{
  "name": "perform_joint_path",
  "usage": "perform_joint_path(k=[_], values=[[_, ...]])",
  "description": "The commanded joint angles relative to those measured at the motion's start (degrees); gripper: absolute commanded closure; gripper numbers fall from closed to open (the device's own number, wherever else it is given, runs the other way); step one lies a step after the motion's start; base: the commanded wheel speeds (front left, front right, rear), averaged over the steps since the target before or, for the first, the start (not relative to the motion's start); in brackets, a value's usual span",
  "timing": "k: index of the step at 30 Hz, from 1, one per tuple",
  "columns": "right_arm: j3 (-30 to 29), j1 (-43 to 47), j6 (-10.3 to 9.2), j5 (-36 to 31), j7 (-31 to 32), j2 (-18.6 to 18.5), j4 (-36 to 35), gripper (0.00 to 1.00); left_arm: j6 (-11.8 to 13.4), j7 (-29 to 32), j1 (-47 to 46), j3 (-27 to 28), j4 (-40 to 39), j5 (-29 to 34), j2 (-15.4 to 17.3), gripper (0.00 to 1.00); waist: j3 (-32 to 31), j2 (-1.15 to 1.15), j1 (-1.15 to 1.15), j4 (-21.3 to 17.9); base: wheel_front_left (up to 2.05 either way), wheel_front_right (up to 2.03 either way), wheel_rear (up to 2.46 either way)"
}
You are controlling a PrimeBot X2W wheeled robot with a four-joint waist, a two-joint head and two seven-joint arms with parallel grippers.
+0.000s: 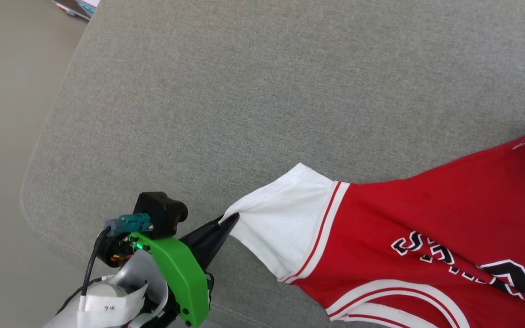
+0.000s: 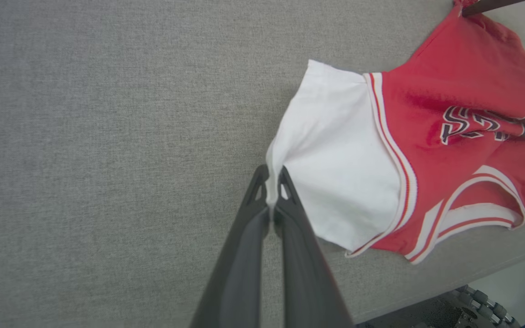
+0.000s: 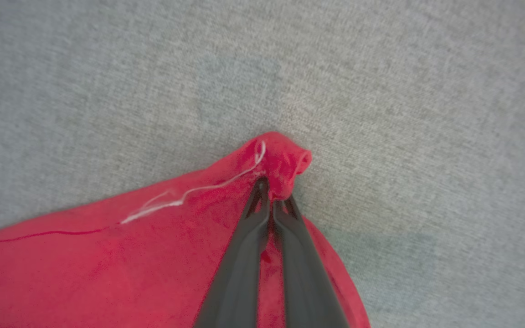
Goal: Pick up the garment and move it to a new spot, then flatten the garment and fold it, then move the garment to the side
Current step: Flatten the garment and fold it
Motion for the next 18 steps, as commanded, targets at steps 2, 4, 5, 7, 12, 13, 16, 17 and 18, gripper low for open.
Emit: perform_joint_path(k=[2,4,5,7,12,13,16,17,18], values=[[0.20,1.06,-0.03,0.70,-1.84,0.92,1.22,1.00,0.25,-0.50,-1.02,0.54,0.10,0.48,0.32,1.00,-1.52,0.00,0.00,-0.94,0.00,0.00,0.00],[0.16,0.66,-0.03,1.14,-3.84,1.23,1.33,1.00,0.47,-0.62,-0.93,0.85,0.16,0.39,0.55,1.00,-2.77,0.00,0.00,-1.55,0.00,0.00,0.00],[0.07,0.54,-0.03,1.44,-4.84,1.40,1.36,1.00,0.62,-0.63,-0.81,1.04,0.14,0.28,0.73,1.00,-3.46,0.00,0.00,-1.91,0.00,0.00,0.00],[-0.29,0.30,-0.03,2.18,-6.67,1.58,1.43,1.00,0.89,-0.67,-0.70,1.42,0.01,0.24,1.17,1.00,-4.81,0.00,0.00,-2.63,0.00,0.00,0.00],[-1.08,0.01,-0.03,4.15,-10.96,1.31,1.52,1.00,1.77,-0.82,-0.73,2.73,-0.76,0.26,2.36,1.00,-8.26,0.00,0.00,-4.61,0.00,0.00,0.00],[-1.17,0.10,-0.03,4.62,-11.68,1.26,1.34,1.00,2.03,-0.88,-0.84,3.06,-0.99,0.45,2.70,1.00,-9.05,0.00,0.00,-5.11,0.00,0.00,0.00],[-1.44,0.44,-0.03,5.69,-13.74,1.00,-0.02,1.00,2.62,-1.02,-1.35,3.98,-1.99,0.67,3.26,1.00,-11.01,0.00,0.00,-6.42,0.00,0.00,0.00],[-1.59,0.57,-0.03,6.16,-14.42,0.92,-0.59,1.00,2.86,-1.12,-1.58,4.46,-2.50,0.61,3.42,1.00,-11.72,0.00,0.00,-6.95,0.00,0.00,0.00],[-1.85,0.60,-0.03,6.76,-15.12,0.89,-1.23,1.00,3.15,-1.28,-1.86,5.06,-3.00,0.56,3.60,1.00,-12.35,0.00,0.00,-7.47,0.00,0.00,0.00]])
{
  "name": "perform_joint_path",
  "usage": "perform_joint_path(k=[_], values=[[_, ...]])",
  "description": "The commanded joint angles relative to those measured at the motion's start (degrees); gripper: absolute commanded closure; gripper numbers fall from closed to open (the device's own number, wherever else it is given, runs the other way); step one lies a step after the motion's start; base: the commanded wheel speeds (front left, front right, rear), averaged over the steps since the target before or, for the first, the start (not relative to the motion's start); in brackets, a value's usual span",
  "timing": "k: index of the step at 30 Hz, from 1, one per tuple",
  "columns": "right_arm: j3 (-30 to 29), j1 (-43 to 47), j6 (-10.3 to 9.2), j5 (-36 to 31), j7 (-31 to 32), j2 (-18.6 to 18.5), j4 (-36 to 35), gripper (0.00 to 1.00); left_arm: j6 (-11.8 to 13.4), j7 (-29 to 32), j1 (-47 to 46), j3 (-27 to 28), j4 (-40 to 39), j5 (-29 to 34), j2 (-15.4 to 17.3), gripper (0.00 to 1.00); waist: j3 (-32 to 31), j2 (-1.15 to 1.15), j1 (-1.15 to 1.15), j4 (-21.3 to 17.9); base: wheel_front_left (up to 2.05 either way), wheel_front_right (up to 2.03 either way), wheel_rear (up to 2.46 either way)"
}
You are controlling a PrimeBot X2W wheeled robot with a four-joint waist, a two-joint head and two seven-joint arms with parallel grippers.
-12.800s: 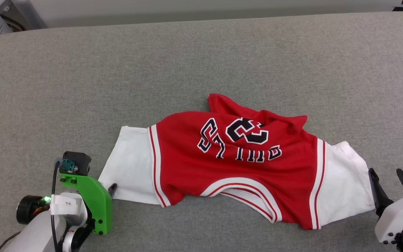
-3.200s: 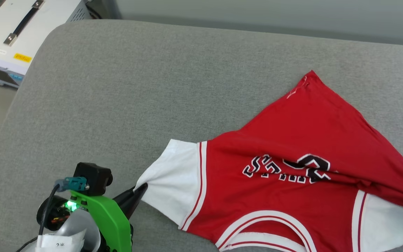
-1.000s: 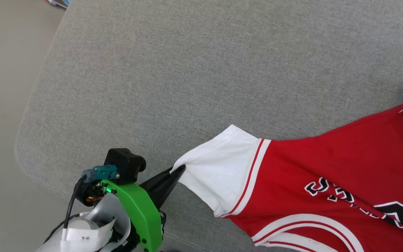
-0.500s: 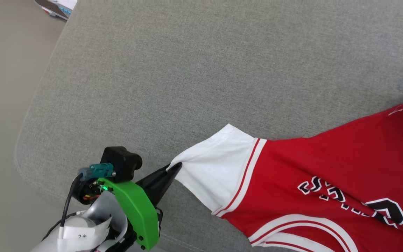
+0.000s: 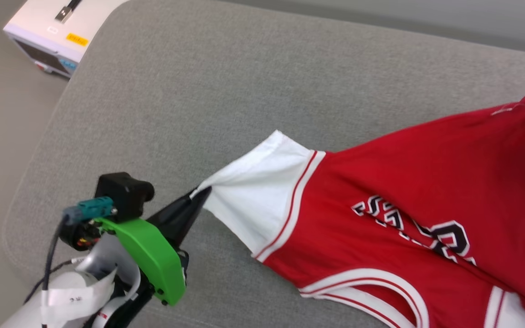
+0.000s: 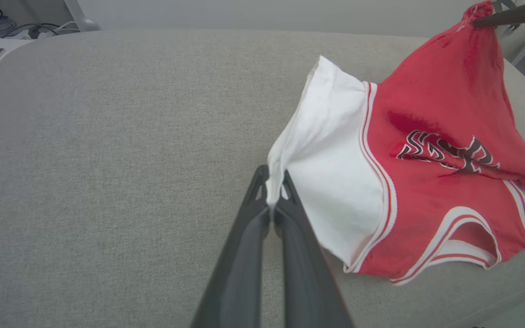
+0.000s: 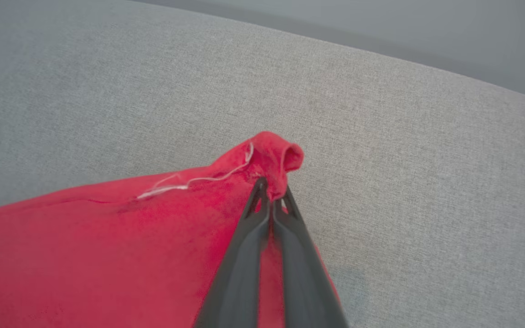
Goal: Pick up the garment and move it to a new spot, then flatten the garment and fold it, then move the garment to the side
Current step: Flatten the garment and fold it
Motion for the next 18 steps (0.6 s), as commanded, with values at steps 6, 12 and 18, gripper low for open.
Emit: perform_joint_path(k=[6,12,18], values=[[-1.52,0.39,-0.03,2.00,-4.21,-0.67,-4.07,1.00,2.36,-0.57,-4.06,3.97,-2.73,2.12,2.53,1.00,-6.02,0.00,0.00,-5.74,0.00,0.00,0.00],[-1.29,0.10,-0.03,3.34,-7.33,-2.79,-9.70,1.00,4.71,-0.04,-8.42,7.55,-5.68,3.24,3.53,1.00,-8.02,0.00,0.00,-8.35,0.00,0.00,0.00],[-2.32,-0.55,-0.03,4.02,-9.53,-2.13,-13.11,1.00,6.18,-0.09,-12.11,11.14,-7.19,3.93,4.88,1.00,-9.71,0.00,0.00,-11.35,0.00,0.00,0.00]])
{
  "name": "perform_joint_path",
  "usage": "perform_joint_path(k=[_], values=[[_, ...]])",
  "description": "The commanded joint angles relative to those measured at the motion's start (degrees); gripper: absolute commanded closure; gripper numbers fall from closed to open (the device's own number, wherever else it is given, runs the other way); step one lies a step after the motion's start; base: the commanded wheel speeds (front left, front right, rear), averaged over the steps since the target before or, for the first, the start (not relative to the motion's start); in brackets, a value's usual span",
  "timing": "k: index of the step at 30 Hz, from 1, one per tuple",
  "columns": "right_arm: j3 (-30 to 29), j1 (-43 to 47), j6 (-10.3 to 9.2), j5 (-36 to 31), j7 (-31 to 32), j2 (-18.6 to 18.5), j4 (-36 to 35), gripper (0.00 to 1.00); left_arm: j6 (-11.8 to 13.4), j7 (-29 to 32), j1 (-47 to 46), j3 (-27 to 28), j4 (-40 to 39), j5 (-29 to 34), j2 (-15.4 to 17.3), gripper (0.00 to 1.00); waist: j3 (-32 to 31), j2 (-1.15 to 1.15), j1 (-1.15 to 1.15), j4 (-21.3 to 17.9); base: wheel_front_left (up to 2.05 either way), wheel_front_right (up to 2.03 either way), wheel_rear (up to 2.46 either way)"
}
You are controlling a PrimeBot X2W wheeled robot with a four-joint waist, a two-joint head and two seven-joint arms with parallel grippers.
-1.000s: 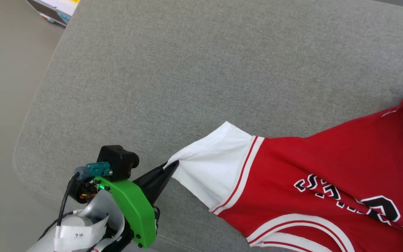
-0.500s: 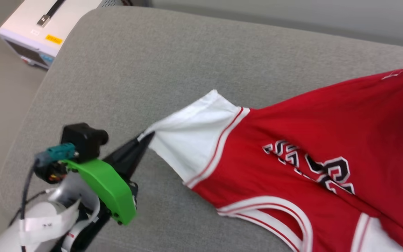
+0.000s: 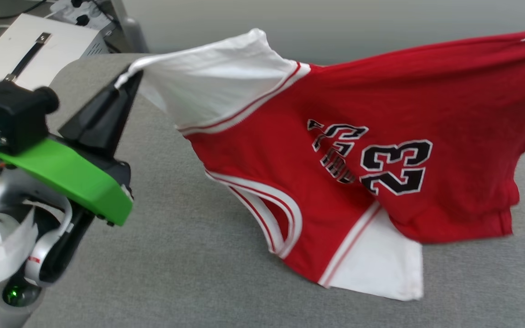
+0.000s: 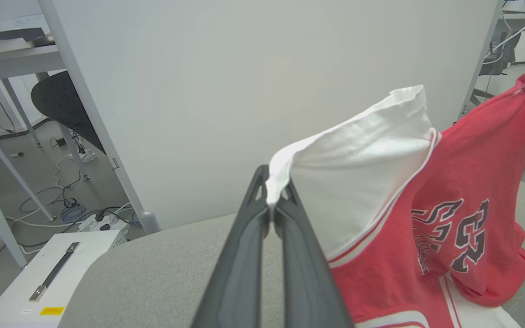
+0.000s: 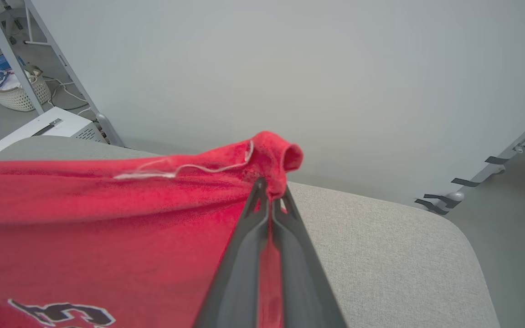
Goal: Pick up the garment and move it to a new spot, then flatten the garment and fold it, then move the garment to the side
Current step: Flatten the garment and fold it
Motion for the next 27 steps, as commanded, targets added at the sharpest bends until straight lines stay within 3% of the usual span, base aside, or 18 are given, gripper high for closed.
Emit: perform_joint_path(k=[1,7,15,22,27], values=[[-0.40,-0.66,-0.04,-0.21,-0.95,0.27,-0.88,1.00,0.59,-0.12,-1.71,0.91,-0.40,0.90,0.58,1.00,-1.98,0.00,0.00,-2.44,0.00,0.00,0.00],[-1.19,-1.43,-0.04,-0.26,-4.73,1.55,-3.95,1.00,1.58,-1.46,-6.66,3.55,-1.02,4.16,1.78,1.00,-2.05,0.00,0.00,-4.39,0.00,0.00,0.00],[-1.51,-3.96,-0.04,-0.33,-8.99,1.35,-5.99,1.00,0.93,-2.10,-14.67,5.18,-0.01,7.04,2.39,1.00,1.30,0.00,0.00,-5.71,0.00,0.00,0.00],[-1.13,-9.98,-0.04,-1.02,-12.25,1.67,-7.41,1.00,-1.88,-0.89,-23.92,6.77,3.57,7.85,4.34,1.00,7.60,0.00,0.00,-6.56,0.00,0.00,0.00],[-0.38,-16.41,-0.04,-2.30,-14.72,1.70,-6.29,1.00,-5.99,-0.41,-32.08,7.53,9.63,8.46,6.57,1.00,14.25,0.00,0.00,-7.02,0.00,0.00,0.00]])
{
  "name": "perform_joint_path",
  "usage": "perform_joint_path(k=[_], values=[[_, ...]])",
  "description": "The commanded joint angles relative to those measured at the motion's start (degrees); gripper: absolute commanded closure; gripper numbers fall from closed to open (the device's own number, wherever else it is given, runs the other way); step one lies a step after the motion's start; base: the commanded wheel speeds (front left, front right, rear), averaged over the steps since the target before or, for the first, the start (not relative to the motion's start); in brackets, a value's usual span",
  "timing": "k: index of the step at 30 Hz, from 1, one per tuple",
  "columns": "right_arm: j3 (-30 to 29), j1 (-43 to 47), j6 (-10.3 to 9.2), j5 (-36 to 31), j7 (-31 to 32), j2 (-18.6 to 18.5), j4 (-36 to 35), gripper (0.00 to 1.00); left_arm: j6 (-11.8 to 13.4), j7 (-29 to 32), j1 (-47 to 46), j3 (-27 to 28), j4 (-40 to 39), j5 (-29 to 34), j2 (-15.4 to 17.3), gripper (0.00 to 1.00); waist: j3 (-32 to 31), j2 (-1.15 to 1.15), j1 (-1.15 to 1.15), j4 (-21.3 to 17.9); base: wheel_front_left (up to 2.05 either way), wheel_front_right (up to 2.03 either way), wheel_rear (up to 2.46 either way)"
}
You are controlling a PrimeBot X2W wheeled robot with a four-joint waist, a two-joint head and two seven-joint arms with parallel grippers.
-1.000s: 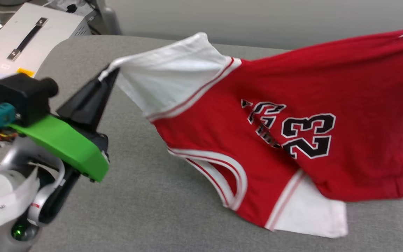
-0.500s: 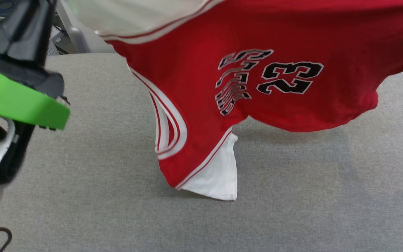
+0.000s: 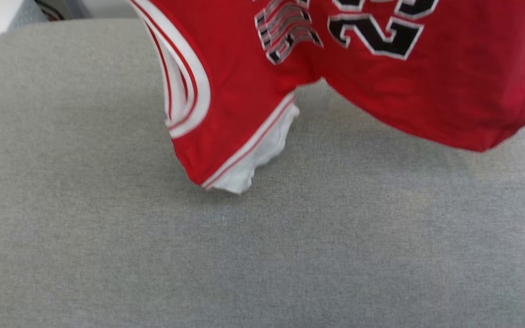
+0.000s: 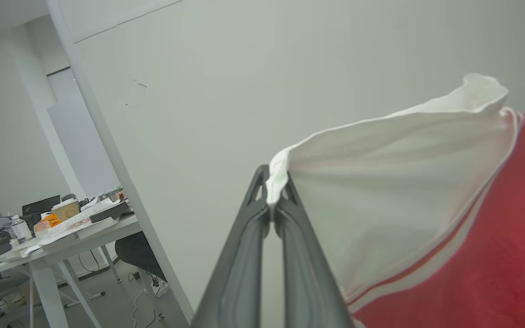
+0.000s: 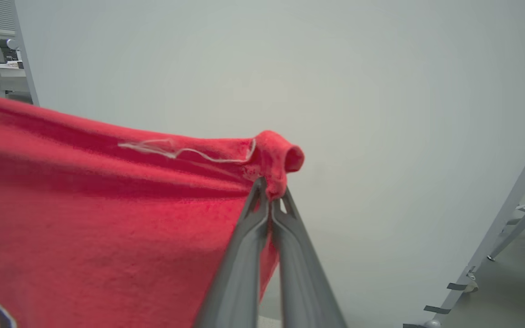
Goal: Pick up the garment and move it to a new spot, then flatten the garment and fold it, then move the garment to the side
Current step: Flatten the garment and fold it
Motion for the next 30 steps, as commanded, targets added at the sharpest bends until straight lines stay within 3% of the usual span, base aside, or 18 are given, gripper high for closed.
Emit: perform_joint_path(k=[1,7,12,22,30], values=[[0.24,-2.15,-0.04,-0.82,-0.66,-0.20,0.93,1.00,-1.05,0.18,-2.92,0.45,2.06,0.91,0.98,1.00,6.80,0.00,0.00,-0.85,0.00,0.00,0.00],[2.58,-12.33,-0.04,-2.58,-3.19,-0.61,7.26,1.00,-6.40,0.51,-15.81,-1.02,11.30,2.89,0.91,1.00,14.43,0.00,0.00,-1.45,0.00,0.00,0.00],[4.93,-22.17,-0.04,-6.05,-7.15,0.21,15.70,1.00,-10.34,-0.65,-28.67,-4.03,21.66,6.76,-2.01,1.00,19.39,0.00,0.00,-1.84,0.00,0.00,0.00],[8.32,-39.83,-0.04,-15.24,-19.09,4.02,34.26,1.00,-12.46,-12.42,-51.26,-7.78,44.57,15.61,-9.25,1.00,24.86,0.00,0.00,-2.17,0.00,0.00,0.00],[9.85,-44.45,-0.04,-18.69,-28.98,7.03,43.36,1.00,-13.64,-24.53,-53.38,-10.67,57.17,17.11,-14.30,1.00,26.60,0.00,0.00,-0.70,0.00,0.00,0.00]])
